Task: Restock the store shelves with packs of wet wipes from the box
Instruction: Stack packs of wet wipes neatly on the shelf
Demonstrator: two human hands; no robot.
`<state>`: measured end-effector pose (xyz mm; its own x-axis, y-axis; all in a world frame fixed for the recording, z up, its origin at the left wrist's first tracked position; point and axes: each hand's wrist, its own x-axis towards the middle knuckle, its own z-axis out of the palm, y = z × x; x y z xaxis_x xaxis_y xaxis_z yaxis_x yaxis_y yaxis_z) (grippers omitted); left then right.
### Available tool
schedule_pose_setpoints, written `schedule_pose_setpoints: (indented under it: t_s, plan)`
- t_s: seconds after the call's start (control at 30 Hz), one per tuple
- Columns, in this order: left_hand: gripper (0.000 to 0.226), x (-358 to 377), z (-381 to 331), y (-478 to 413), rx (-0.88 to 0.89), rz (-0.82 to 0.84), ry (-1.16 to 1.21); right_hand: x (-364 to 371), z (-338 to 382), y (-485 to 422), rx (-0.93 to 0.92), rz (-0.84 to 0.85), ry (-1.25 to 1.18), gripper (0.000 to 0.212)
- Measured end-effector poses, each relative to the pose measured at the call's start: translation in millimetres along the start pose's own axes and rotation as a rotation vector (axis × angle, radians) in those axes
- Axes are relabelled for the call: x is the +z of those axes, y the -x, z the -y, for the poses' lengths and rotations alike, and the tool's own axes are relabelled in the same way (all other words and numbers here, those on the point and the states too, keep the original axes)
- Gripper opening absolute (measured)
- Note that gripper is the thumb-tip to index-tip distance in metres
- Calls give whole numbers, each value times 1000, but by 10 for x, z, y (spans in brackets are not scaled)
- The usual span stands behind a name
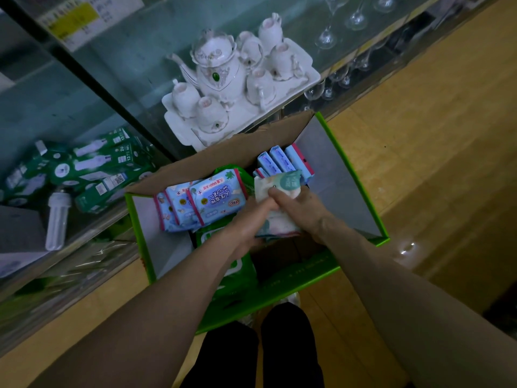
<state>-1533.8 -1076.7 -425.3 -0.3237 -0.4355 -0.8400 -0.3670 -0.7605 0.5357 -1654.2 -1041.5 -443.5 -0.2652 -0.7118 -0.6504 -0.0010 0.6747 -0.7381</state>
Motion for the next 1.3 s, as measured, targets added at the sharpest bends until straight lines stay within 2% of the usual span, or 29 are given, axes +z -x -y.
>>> schedule_pose_setpoints:
  t_s: [0.07, 0.13, 0.2, 0.3, 0.4, 0.43, 0.57, 0.67, 0.73, 0.8, 0.9, 0.97, 1.03, 1.1, 1.17, 1.3]
  plan:
    - [31, -35, -70, -8, -82, -16, 129, 5, 17, 3, -2, -2, 9, 36]
    - [44, -56, -107, -54, -85, -85, 130, 37, 61, 18, 1, 6, -29, 36]
    - [46, -32, -109, -94, -64, -158, 148, 87, 100, -4, -8, -61, -8, 40]
    - [47, 26, -40, -158, -77, -256, 177, 158, 174, -46, 26, -144, 137, 41]
    - [42, -3, -2, -167, -100, -279, 203, 136, 278, -25, -10, -51, 444, 39]
    - [42, -47, -13, -188, -106, -257, 207, 107, 294, -9, -33, -42, 458, 36]
    - [64, -228, -164, -244, -111, -194, 196, 24, 305, 32, 7, 107, 259, 32]
    - [41, -245, -257, -244, -75, -275, 165, 79, 308, 47, 4, 94, 181, 29]
    - [34, -247, -266, -306, -48, -368, 230, 131, 274, 52, 64, 49, 44, 30]
    - [40, -287, -249, -380, -38, -465, 340, 169, 204, 50, 106, -31, -54, 35]
    - [35, -344, -222, -393, -12, -577, 413, 108, 98, 9, 67, -235, 88, 43]
    - [39, -390, -203, -383, -25, -637, 401, -18, 98, 22, 81, -331, 15, 45]
    - [42, -418, -185, -374, -30, -668, 415, -83, 136, 87, 147, -241, -68, 46]
    - [41, -386, -172, -378, -33, -669, 462, -9, 206, 185, 282, -1, -160, 53]
    - [37, -302, -171, -372, -33, -632, 477, 154, 254, 239, 297, 159, -252, 49]
    - [26, -255, -229, -294, -4, -492, 408, 217, 309, 195, 139, 34, -241, 27]
